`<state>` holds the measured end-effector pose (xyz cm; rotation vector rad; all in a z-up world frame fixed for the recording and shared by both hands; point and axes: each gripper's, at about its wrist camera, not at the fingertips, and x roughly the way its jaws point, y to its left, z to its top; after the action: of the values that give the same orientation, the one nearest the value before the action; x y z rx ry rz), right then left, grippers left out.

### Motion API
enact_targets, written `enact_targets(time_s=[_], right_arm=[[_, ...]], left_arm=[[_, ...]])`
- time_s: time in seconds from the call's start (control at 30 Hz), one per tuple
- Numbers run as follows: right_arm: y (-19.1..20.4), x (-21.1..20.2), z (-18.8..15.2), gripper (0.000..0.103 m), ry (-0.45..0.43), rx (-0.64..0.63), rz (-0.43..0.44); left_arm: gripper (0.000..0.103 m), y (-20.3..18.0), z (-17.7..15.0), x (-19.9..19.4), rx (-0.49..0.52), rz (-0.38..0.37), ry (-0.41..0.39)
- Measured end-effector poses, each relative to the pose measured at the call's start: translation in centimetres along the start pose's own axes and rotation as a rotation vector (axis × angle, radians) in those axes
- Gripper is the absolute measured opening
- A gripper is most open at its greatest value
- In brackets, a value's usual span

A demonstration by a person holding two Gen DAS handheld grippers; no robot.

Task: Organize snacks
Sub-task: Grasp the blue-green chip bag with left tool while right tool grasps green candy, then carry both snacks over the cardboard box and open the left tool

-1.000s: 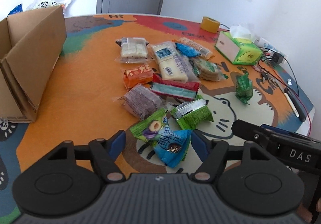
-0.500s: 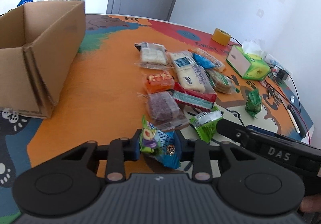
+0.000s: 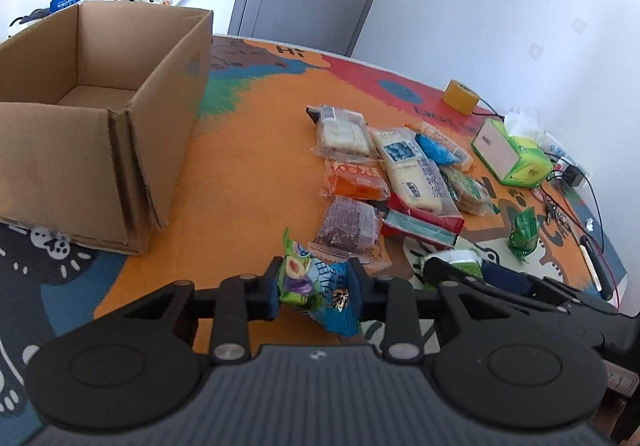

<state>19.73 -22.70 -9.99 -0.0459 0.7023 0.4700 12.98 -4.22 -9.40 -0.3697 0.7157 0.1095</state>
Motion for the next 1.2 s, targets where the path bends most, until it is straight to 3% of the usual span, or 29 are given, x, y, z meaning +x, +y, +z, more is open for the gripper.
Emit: enact_targets(time_s=[0.07,0.1,0.6,1.07,1.2], right_arm=[[0.0,-0.1,0.3,0.047,0.009,0.002,0.007],[-0.1,-0.3,0.4,0.032,0.009,0.007,0.019],[1.3,-3.1,2.2,0.031,-0.087,0.022,0.099],[6.7,-2.7,5.9,0.031,-0.15,-0.007,0.18],[8.3,-2.2,7.0,0.031,-0.165,-0.022,0.204]], left_arm=[[0.031,0.2,0.0,-0.1,-0.007,-0.008,-0.002],[0.031,0.3,0.0,-0.3,-0.01,-0.012,-0.006],[0.031,1.5,2.0,-4.8,-0.035,-0.004,-0.154],[0.031,4.8,6.0,-8.8,-0.052,0.006,-0.293],[0.031,6.5,7.4,-9.4,-0.061,0.038,-0.322]])
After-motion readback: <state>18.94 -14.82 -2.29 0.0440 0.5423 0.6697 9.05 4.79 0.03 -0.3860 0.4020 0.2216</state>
